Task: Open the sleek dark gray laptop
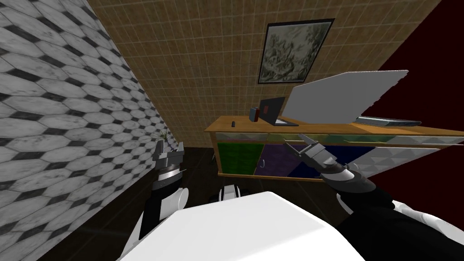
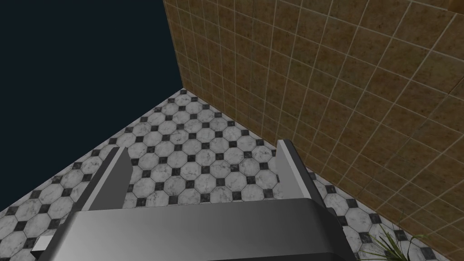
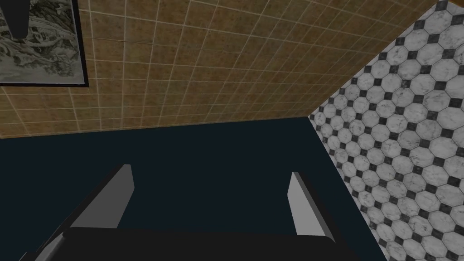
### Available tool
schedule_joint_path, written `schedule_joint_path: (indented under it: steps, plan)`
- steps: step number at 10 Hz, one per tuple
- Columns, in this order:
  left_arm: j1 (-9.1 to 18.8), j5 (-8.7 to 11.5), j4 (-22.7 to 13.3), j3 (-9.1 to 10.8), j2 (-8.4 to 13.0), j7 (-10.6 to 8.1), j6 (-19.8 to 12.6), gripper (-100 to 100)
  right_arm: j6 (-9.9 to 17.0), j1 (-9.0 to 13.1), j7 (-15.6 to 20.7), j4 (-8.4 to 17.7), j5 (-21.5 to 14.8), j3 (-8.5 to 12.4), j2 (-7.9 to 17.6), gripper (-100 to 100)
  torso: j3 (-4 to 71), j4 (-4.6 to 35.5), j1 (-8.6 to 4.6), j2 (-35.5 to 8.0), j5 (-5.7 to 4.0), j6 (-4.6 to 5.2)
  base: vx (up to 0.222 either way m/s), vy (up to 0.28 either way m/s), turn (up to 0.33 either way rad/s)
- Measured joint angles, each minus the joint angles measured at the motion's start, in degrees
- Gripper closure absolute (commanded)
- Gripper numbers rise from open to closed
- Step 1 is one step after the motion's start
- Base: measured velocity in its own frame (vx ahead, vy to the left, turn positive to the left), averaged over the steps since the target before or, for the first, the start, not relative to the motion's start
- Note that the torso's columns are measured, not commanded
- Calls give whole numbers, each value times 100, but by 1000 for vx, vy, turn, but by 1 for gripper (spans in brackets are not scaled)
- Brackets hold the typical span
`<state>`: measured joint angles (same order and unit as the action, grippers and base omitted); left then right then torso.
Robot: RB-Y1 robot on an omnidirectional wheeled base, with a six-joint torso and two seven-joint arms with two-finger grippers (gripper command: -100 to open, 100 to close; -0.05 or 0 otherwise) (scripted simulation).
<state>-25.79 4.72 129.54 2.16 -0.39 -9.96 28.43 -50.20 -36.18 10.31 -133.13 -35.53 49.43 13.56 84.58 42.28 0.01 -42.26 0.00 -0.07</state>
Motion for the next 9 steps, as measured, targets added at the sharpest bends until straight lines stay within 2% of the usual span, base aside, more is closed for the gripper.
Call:
schedule_joint_path:
  steps: [1, 2, 4, 6, 9]
  plan:
    - [-2, 0, 0, 1, 0, 0, 0, 0, -47, -24, 56, 3, -148, 165, 19, -100, -1, 1, -3, -1, -1, 12, -2, -4, -84]
    - [-2, 0, 0, 1, 0, 0, 0, 0, -53, -36, 71, -13, -215, 261, 26, -100, -2, 1, -2, -2, -1, 11, -6, -1, 293]
    - [-2, 0, 0, 1, 0, 0, 0, 0, -167, -136, 189, -18, -511, 594, 78, -100, -2, 1, -3, -2, 0, 10, -6, -10, 237]
    - [-2, 0, 0, 1, 0, 0, 0, 0, -240, -224, 277, -5, -837, 970, 217, -100, -2, 1, -4, -2, -1, 11, -3, -11, 63]
    - [-2, 0, 0, 1, 0, 0, 0, 0, -340, -332, 419, -10, -1250, 1407, 287, -100, -1, 1, -2, -1, 0, 8, -3, -15, 260]
